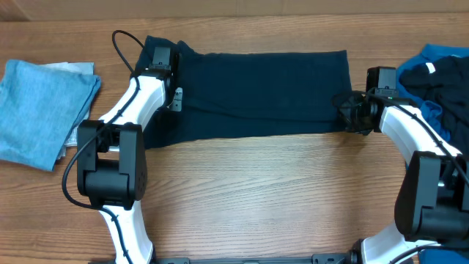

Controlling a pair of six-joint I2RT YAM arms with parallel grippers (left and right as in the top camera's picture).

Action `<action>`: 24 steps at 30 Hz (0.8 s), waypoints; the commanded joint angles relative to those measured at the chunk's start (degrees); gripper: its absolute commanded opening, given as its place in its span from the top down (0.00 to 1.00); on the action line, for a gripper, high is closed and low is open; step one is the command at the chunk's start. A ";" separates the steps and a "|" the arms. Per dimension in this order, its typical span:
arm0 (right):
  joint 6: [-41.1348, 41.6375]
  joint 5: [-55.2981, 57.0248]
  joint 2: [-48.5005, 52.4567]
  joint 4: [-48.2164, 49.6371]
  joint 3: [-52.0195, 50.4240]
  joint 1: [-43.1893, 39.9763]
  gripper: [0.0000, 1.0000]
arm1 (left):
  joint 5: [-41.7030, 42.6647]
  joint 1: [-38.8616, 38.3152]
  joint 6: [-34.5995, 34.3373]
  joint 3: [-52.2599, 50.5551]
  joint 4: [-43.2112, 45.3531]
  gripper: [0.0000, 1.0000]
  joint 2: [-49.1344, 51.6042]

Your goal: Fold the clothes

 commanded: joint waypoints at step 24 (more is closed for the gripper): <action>2.32 -6.93 0.07 1.77 -0.26 0.04 0.83 | 0.63 -0.15 -0.85 1.40 -0.39 0.68 -0.37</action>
